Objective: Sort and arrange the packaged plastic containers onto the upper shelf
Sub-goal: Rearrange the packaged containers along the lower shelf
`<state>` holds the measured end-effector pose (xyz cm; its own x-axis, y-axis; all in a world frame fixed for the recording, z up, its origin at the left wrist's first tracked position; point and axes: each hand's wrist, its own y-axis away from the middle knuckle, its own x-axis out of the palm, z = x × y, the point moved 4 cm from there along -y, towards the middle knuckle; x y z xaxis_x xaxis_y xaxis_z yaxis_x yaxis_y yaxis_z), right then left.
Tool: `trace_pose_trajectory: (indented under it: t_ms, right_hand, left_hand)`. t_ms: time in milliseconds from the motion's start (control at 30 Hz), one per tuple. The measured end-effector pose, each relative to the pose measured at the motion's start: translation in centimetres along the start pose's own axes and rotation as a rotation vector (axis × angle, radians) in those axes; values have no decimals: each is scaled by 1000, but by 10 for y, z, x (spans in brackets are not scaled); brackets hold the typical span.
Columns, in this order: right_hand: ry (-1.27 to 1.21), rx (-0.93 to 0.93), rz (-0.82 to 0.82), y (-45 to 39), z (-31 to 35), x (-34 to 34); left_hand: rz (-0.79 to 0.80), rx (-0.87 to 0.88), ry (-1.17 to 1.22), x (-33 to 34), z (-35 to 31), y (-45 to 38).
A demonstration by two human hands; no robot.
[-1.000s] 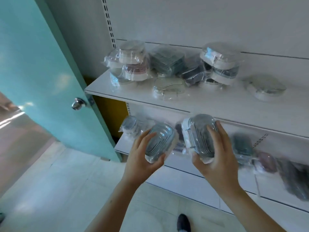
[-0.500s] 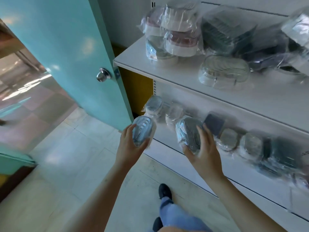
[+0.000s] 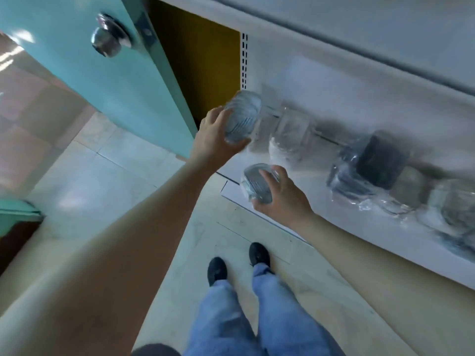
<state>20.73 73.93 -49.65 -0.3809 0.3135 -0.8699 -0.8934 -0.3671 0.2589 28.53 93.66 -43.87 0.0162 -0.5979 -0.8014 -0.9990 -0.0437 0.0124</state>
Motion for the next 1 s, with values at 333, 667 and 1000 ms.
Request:
trace_pose_trajectory:
  t_ms: [333,667,1000]
  right_hand:
    - [222,-190,33,-93,1,52]
    - [547,-458,-9,-106,6,77]
    - [454,-121,-71,-133,17,63]
  left_hand:
    - [90,186,-272,34,22,-62]
    - [140,201,-190,30,31,-72]
    - [207,204,-131,34,28,-92]
